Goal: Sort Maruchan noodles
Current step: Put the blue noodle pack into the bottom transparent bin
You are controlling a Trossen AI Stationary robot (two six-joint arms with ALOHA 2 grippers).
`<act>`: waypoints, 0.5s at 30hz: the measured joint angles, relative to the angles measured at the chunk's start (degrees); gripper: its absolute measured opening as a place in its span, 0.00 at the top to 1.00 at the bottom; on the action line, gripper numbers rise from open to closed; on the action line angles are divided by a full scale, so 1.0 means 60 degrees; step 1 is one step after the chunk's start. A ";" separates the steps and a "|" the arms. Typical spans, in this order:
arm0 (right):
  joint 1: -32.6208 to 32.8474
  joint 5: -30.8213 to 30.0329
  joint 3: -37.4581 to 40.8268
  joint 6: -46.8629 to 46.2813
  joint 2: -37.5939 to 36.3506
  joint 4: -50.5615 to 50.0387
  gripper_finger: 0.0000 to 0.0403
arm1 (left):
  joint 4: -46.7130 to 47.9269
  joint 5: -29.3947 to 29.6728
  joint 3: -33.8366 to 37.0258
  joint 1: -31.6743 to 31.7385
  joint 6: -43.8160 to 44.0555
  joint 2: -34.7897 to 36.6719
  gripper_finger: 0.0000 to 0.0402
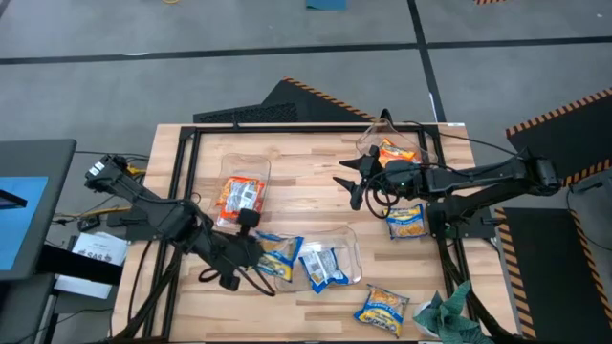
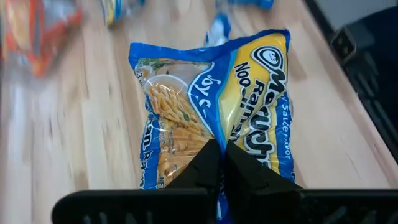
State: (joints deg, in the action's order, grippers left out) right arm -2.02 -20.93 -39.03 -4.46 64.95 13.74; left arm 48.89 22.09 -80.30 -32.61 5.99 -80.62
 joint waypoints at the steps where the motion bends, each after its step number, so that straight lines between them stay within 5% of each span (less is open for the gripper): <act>1: 0.0000 0.0003 0.0000 -0.0005 0.0003 0.0003 0.34 | -0.0429 -0.0027 0.0117 0.0074 -0.0338 0.0000 1.00; 7: 0.0000 0.0007 0.0000 -0.0009 0.0000 0.0000 0.34 | -0.3330 -0.1174 0.1363 0.0735 -0.2026 -0.0004 1.00; 15: -0.0001 0.0007 0.0000 -0.0005 0.0000 -0.0007 0.34 | -0.6837 -0.3019 0.4042 0.1841 -0.1378 -0.0012 1.00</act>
State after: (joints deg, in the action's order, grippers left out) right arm -2.03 -20.88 -39.03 -4.49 64.95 13.70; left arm 7.86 3.98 -56.05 -21.56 -2.28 -80.69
